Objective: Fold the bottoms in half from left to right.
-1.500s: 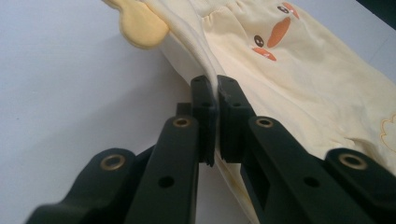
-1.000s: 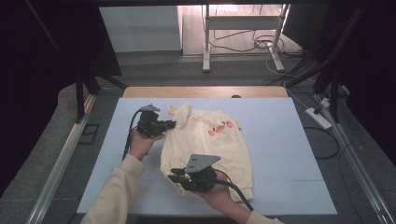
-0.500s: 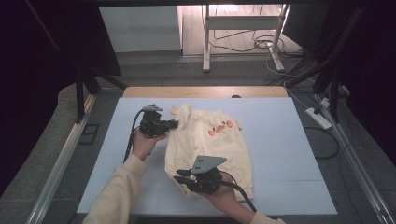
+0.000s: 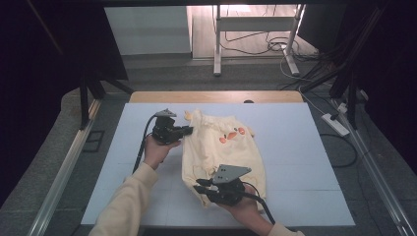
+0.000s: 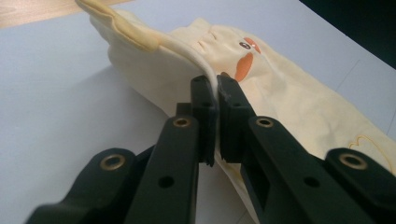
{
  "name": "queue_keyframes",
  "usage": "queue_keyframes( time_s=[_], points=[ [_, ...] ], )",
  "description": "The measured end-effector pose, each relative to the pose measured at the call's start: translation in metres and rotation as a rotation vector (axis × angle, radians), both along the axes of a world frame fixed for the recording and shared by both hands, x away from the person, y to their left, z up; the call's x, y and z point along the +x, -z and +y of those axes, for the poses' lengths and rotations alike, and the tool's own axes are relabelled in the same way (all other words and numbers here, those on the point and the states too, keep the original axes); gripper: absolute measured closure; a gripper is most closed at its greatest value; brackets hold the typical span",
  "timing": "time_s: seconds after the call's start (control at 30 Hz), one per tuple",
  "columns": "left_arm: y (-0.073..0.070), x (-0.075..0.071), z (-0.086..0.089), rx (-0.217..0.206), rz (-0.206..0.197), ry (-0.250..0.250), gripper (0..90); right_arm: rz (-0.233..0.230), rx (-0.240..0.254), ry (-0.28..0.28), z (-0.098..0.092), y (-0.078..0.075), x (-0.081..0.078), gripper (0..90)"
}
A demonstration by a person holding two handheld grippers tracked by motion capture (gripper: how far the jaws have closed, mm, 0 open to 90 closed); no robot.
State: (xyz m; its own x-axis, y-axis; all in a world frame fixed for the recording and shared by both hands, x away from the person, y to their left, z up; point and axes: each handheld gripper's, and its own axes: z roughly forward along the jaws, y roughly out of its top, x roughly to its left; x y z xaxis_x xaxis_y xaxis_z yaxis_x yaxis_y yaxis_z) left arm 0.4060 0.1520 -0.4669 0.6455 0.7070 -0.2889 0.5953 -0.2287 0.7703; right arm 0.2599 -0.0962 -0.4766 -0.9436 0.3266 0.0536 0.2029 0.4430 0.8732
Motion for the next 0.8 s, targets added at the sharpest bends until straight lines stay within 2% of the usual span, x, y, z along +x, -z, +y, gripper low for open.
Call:
queue_keyframes(
  time_s=[0.1,0.8],
  points=[
    [0.0,0.0,-0.002,0.0,-0.005,0.0,85.8,-0.007,0.005,0.009,-0.004,0.0,0.0,75.2],
    [0.001,0.005,-0.023,-0.007,-0.006,0.031,85.8,0.019,0.006,0.059,-0.029,0.002,0.001,75.2]
  ],
)
